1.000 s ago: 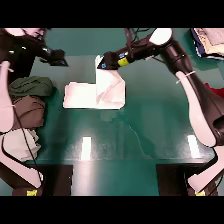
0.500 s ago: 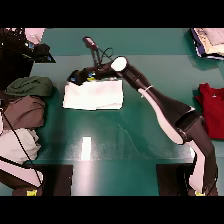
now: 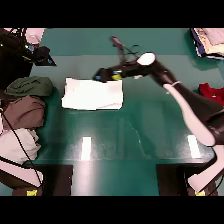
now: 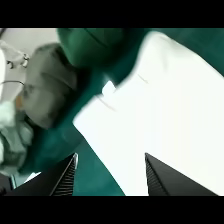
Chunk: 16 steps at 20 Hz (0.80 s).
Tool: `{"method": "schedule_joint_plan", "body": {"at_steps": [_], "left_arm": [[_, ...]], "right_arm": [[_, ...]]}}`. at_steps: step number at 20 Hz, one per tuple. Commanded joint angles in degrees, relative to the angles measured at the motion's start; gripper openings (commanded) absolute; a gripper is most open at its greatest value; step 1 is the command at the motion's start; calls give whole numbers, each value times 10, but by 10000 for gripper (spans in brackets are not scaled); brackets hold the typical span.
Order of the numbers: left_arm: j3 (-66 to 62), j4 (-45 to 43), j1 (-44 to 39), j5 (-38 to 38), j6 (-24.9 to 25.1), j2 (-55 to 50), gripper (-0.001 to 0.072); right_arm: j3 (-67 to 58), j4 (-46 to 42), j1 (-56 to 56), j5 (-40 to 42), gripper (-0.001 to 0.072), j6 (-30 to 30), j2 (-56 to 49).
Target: Fold the shirts.
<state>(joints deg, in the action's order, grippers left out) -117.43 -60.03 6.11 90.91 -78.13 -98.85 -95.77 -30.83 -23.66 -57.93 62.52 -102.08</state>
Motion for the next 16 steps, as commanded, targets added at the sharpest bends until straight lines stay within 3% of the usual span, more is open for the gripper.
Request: {"method": "schedule_joint_plan", "body": {"at_steps": [1,3,5,10,16], "left_arm": [[0,1,0,2,1,0,21],[0,1,0,1,1,0,22],[0,2,0,1,1,0,21],[0,5,0,1,1,0,22],[0,9,0,5,1,0,21]], "right_arm": [[120,-84,83,-49,480,62,71],[170,-76,118,-42,501,67,87],[209,-60,133,-18,720,67,88],[265,-17,120,89,697,66,85],[157,6,77,28,696,91,-33]]}}
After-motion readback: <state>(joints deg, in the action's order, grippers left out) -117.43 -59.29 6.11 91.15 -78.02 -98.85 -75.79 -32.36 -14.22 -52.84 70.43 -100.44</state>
